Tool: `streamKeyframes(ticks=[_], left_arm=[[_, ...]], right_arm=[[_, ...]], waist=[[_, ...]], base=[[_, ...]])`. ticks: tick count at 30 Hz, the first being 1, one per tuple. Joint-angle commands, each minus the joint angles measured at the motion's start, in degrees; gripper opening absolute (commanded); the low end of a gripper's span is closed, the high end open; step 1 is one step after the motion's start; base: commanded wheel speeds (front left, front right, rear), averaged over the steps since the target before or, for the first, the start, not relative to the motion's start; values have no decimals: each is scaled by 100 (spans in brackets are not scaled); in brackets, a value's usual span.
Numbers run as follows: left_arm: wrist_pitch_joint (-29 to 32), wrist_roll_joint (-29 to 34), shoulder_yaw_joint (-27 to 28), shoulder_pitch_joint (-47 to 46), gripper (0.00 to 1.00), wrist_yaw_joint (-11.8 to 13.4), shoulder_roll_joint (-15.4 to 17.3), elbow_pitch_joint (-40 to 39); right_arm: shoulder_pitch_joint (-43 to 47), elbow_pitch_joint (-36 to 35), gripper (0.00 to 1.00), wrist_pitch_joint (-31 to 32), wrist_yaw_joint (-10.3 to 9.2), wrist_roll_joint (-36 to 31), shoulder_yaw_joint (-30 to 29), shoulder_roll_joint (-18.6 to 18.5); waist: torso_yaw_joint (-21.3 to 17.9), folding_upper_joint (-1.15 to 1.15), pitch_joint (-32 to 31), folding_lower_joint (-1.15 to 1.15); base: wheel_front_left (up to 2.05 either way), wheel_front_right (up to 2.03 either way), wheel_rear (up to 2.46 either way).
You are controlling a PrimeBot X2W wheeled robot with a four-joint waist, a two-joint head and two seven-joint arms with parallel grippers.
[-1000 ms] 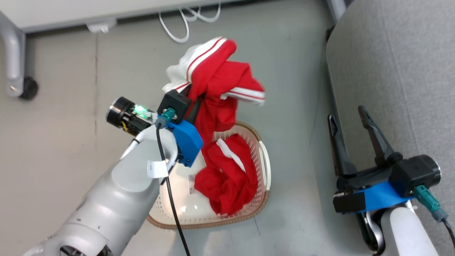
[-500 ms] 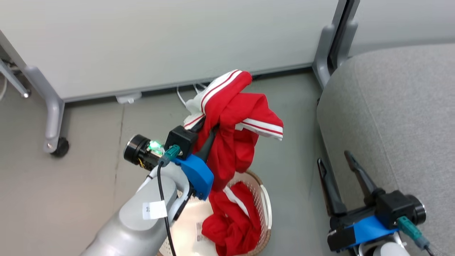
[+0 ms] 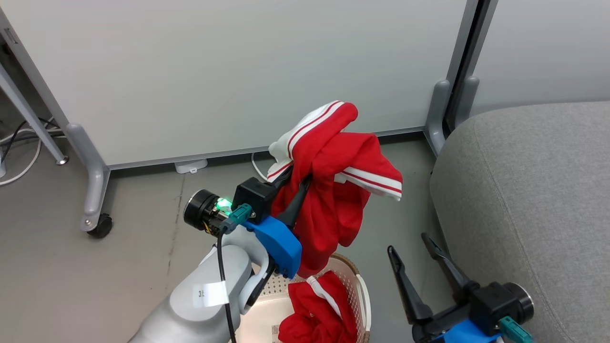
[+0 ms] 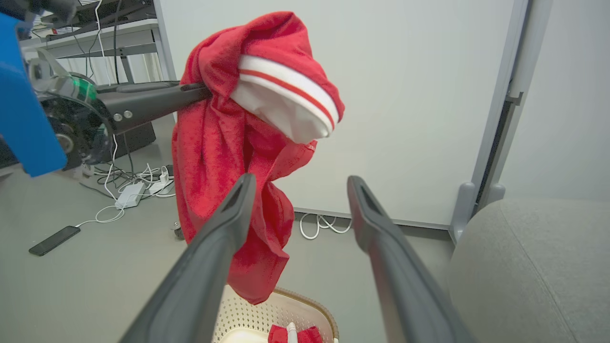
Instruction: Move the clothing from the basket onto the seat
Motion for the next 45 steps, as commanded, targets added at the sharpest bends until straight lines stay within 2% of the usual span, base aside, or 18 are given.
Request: streamKeyframes(ticks=[1, 6, 9, 18, 25, 32, 33, 34, 45], left_arm=[[30, -3, -12, -43, 0, 38, 7, -84], [83, 12, -51, -99, 0, 68, -3, -235], [115, 32, -76, -189, 0, 77, -24, -357], [171, 73, -210, -456, 0, 42, -178, -484], [138, 60, -319, -627, 0, 8, -318, -533], [86, -6, -472, -725, 0, -20, -405, -570], [75, -32, -484, -734, 0, -22, -411, -568], [66, -49, -498, -742, 0, -24, -416, -562], [2, -195, -597, -759, 0, 24, -433, -430]], right_arm=[[-79, -56, 100, -20, 1, 35, 139, 9], [-402, -11, 100, -20, 1, -22, 477, 7], [-893, 207, 100, -19, 1, -31, 695, 4], [-2003, 1398, 100, -13, 1, 35, 886, 5], [-2476, 2142, 100, -11, 1, 140, 974, 5], [-2863, 2525, 100, -12, 1, 466, 1249, 5], [-2883, 2562, 95, -12, 1, 539, 1286, 7], [-2900, 2568, 0, -12, 1, 610, 1335, 9], [-2841, 2524, 0, -12, 1, 736, 1418, 7]], waist=[[28, 0, 14, 1], [96, 0, 77, 1], [174, 0, 204, 1], [462, 0, 459, 1], [685, 0, 597, 1], [818, 0, 701, 1], [827, 0, 702, 1], [834, 0, 702, 1], [786, 0, 622, 1]], base=[[0, 0, 0], [0, 0, 0], [0, 0, 0], [0, 0, 0], [0, 0, 0], [0, 0, 0], [0, 0, 0], [0, 0, 0], [0, 0, 0]])
